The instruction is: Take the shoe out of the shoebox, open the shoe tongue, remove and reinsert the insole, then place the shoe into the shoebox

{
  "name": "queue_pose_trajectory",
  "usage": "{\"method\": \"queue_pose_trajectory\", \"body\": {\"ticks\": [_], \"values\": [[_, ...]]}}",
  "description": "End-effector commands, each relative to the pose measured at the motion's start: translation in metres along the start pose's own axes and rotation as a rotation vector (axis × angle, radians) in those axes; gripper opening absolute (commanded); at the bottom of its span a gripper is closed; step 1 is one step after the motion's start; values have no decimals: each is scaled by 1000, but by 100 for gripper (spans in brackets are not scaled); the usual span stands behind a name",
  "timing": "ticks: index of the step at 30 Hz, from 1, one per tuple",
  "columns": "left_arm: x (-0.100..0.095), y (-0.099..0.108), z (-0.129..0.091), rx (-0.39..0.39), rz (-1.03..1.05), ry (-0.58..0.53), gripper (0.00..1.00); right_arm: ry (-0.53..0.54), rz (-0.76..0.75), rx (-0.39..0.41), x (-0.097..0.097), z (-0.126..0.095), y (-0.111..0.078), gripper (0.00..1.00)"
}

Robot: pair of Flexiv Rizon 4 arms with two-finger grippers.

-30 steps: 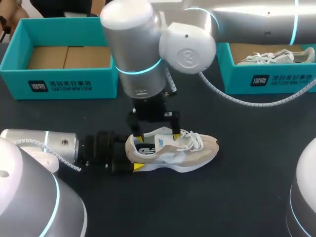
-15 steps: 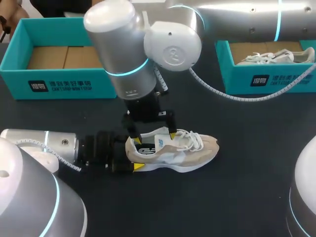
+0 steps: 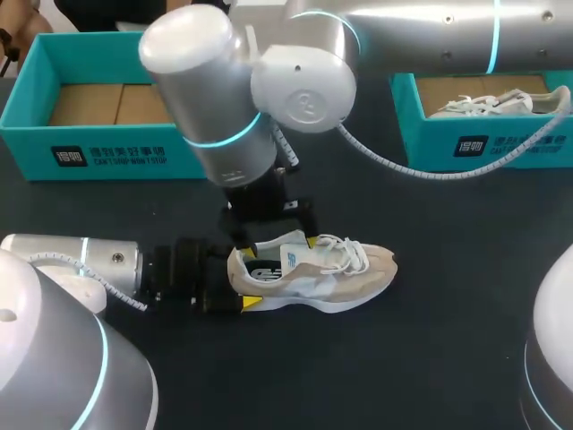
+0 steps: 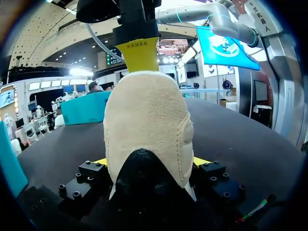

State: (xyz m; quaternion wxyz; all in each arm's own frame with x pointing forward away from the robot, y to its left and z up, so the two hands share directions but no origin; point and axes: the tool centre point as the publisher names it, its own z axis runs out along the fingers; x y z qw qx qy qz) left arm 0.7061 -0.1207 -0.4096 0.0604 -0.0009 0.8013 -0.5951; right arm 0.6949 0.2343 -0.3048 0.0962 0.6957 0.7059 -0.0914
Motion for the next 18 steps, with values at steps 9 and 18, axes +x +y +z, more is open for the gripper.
{"method": "queue_pose_trajectory", "body": {"ticks": [9,18], "values": [[1,-1,1,-2,0,-4,0,-124,144,-118,17,21,-8,100],[1,-1,1,-2,0,-4,0,-138,201,-98,7,43,-1,100]]}}
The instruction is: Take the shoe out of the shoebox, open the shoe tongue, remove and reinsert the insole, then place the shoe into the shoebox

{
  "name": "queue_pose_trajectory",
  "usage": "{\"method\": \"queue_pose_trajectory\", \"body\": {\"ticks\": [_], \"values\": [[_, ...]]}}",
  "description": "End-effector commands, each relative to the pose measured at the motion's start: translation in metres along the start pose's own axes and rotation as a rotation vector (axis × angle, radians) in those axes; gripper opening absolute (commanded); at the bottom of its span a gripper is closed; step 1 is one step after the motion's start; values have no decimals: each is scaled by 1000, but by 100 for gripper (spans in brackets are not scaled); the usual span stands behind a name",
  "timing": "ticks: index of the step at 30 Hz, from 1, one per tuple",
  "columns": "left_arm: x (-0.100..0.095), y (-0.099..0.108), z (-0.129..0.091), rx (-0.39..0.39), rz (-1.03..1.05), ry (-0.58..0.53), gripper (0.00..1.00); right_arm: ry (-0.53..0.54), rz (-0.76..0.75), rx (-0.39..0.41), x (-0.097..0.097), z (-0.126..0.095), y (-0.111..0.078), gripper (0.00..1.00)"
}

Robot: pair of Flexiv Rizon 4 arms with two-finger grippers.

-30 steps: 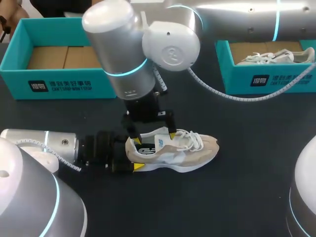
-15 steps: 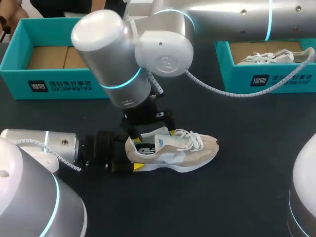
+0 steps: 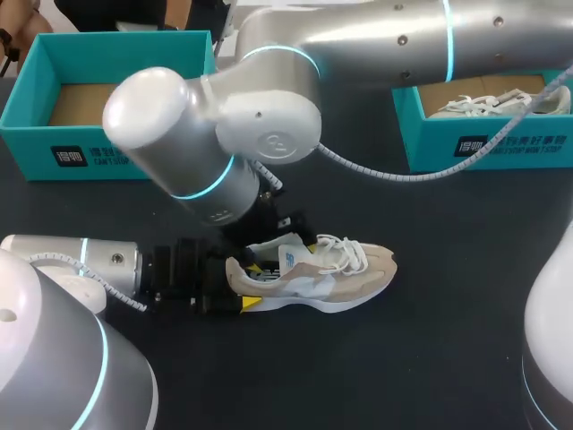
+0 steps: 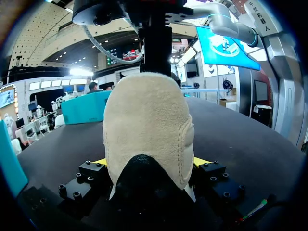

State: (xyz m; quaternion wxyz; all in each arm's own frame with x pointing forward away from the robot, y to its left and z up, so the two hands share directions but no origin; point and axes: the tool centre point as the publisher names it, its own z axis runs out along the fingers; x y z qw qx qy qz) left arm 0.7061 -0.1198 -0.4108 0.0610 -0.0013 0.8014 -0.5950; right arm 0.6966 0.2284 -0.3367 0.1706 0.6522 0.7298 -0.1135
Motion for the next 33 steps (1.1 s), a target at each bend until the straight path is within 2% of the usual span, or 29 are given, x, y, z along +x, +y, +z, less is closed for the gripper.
{"method": "queue_pose_trajectory", "body": {"ticks": [1,9,20,29,30,31,33], "values": [[1,-2,1,-2,0,-3,0,-14,287,8,6,11,-3,100],[1,-2,1,-2,0,-3,0,-34,345,-1,0,23,0,100],[1,-2,1,-2,0,-3,0,-57,357,-6,-3,22,0,100],[1,-2,1,-2,0,-3,0,-113,386,7,-25,22,-3,100],[1,-2,1,-2,0,-3,0,-114,383,4,-28,21,-3,85],[1,-2,1,-2,0,-3,0,-115,383,3,-31,20,-4,62],[1,-2,1,-2,0,-3,0,-117,381,4,-36,20,-4,38]]}}
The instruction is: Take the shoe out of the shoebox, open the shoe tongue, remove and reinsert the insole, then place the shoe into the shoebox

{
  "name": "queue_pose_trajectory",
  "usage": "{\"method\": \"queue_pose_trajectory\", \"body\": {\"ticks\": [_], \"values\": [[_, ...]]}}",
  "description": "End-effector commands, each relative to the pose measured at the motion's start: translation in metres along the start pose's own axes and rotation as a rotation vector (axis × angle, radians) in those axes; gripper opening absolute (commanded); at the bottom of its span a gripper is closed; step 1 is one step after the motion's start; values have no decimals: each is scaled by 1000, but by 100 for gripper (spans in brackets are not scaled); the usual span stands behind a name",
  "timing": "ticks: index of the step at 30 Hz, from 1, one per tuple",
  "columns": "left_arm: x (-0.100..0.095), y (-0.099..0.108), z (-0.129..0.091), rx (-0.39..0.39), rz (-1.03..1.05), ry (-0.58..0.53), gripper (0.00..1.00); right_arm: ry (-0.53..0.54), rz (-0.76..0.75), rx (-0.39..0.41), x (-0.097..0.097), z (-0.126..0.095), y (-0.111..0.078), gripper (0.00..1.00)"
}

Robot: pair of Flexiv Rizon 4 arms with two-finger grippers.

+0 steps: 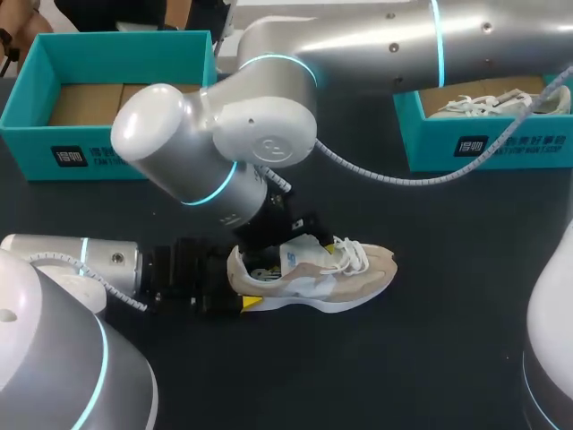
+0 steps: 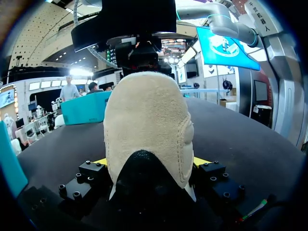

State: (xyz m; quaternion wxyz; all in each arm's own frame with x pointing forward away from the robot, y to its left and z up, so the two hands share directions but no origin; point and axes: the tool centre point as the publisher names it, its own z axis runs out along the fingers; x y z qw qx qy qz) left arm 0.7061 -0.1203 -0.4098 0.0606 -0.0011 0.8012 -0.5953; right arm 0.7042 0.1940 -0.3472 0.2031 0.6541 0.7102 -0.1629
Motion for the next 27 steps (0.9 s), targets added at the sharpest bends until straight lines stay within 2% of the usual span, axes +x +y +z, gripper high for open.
{"method": "queue_pose_trajectory", "body": {"ticks": [1,6,11,27], "values": [[1,-1,1,-3,0,-3,0,6,360,-7,-10,-3,-7,30],[1,-1,1,-3,0,-3,0,10,345,2,-15,-5,-8,0],[1,-1,1,-3,0,-3,0,43,336,18,-16,-8,-9,0],[1,-1,1,-3,0,-3,0,21,347,31,-15,-9,-10,0]]}}
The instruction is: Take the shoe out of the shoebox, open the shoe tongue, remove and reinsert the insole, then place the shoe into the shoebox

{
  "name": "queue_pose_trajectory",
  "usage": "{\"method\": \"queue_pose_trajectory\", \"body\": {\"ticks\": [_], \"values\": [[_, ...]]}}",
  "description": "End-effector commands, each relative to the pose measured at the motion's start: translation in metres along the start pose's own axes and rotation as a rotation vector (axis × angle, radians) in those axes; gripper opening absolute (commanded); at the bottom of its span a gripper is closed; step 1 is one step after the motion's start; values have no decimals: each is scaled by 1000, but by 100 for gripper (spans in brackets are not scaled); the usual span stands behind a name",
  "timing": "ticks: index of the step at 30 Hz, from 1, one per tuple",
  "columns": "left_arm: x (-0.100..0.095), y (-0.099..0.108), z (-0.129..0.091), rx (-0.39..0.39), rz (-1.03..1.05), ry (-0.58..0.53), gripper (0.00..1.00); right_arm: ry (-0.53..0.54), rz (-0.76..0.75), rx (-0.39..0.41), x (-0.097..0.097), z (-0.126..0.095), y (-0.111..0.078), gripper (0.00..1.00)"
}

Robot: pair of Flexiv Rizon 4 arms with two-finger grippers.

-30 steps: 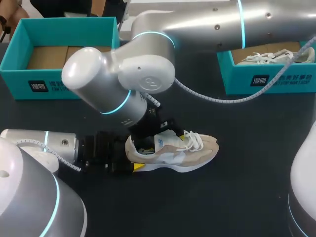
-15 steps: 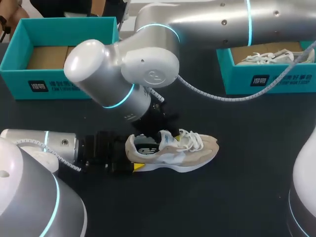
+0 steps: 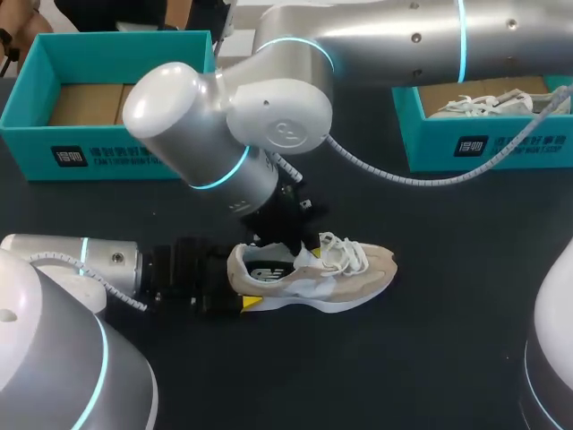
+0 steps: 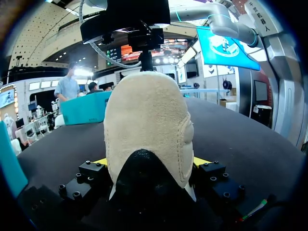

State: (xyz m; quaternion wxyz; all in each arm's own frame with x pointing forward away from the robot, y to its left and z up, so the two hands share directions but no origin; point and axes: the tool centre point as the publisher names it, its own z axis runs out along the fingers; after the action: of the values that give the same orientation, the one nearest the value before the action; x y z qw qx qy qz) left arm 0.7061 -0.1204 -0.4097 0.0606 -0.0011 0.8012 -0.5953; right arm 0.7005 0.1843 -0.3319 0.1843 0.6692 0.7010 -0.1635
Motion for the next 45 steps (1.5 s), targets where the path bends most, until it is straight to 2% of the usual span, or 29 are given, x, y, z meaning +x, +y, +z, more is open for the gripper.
{"method": "queue_pose_trajectory", "body": {"ticks": [1,5,9,10,12,14,15,18,21,23,24,27,28,30,45], "values": [[1,-1,1,-3,0,-4,0,0,320,-8,1,0,-6,0],[1,-1,1,-3,0,-4,0,0,320,-8,1,0,-6,0],[1,-1,1,-3,0,-4,0,59,276,19,-25,8,-1,0],[1,-1,1,-3,0,-4,0,59,276,19,-25,8,-1,0],[1,-1,1,-3,0,-4,0,105,263,33,-42,9,5,0],[1,-1,1,-3,0,-4,0,105,263,33,-42,9,5,0],[1,-1,1,-3,0,-4,0,149,252,38,-53,8,9,0],[1,-1,1,-3,0,-4,0,213,232,41,-60,7,11,0],[1,-1,1,-3,0,-4,0,341,198,56,-68,4,13,0],[1,-1,1,-3,0,-4,0,350,193,56,-69,4,13,0],[1,-1,1,-3,0,-4,0,426,189,68,-75,5,14,0],[1,-1,1,-3,0,-4,0,467,177,72,-78,4,13,0],[1,-1,1,-3,0,-4,0,551,158,82,-82,5,10,0],[1,-1,1,-3,0,-4,0,605,164,88,-86,9,9,0],[1,-1,1,-3,0,-4,0,619,180,105,-88,13,10,0]]}}
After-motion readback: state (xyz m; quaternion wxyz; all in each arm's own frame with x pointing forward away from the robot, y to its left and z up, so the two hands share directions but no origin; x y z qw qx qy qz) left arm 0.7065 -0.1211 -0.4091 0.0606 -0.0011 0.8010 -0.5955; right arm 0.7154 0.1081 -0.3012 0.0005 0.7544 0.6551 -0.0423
